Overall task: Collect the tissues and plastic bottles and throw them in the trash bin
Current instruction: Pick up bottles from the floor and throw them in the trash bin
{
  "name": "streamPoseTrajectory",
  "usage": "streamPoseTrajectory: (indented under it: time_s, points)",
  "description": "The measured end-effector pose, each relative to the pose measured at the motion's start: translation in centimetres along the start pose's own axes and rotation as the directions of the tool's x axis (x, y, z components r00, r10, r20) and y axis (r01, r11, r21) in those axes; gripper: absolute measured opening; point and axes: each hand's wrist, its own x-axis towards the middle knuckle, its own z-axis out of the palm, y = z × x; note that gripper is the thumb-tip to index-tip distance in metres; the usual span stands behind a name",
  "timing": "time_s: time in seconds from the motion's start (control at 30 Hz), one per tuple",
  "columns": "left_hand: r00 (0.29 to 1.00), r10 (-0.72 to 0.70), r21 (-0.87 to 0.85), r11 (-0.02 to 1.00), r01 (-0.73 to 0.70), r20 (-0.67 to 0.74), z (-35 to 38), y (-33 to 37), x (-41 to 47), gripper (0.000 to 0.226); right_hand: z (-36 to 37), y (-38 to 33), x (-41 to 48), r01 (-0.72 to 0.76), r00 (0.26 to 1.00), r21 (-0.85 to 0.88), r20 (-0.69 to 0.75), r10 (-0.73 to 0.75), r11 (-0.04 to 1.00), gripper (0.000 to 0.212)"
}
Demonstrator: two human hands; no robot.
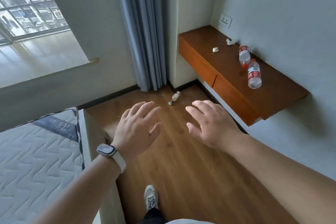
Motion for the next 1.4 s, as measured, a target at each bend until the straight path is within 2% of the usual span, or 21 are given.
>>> streamPoseTrajectory:
  time_s: [0.13, 0.3, 0.5, 0.77, 1.17, 1.4]
  points:
    - [0.999, 0.028, -0.038, 0.999, -0.029, -0.029, 0.2, -5.7, 4.3, 0.047, -0.5, -1.1, 5.0, -0.043, 0.999, -0.035, -0.013, 0.043, 0.998, 0.049]
    - [0.993, 0.117, -0.049, 0.992, -0.117, 0.009, 1.3, -10.8, 9.3, 0.048, -0.1, -2.3, 9.8, -0.132, 0.991, -0.056, -0.018, 0.131, 0.990, 0.049]
    - [0.977, 0.208, -0.090, 0.975, -0.204, 0.038, 2.9, -12.0, 14.2, 0.049, 0.3, -1.6, 12.4, -0.234, 0.971, -0.063, 0.022, 0.236, 0.970, 0.050]
    - [0.957, 0.274, -0.119, 0.958, -0.262, 0.099, 6.9, -12.5, 20.8, 0.049, 4.1, 3.7, 16.5, -0.346, 0.931, -0.022, 0.115, 0.346, 0.938, 0.054]
    - [0.941, 0.201, -0.032, 0.979, -0.200, 0.273, 13.7, -14.6, 35.7, 0.048, 10.4, 16.8, 28.1, -0.364, 0.914, 0.097, 0.228, 0.335, 0.926, 0.053]
    - [0.947, 0.119, -0.016, 0.993, -0.119, 0.298, 18.1, -14.0, 44.3, 0.046, 13.6, 24.4, 33.2, -0.377, 0.894, 0.107, 0.301, 0.331, 0.920, 0.055]
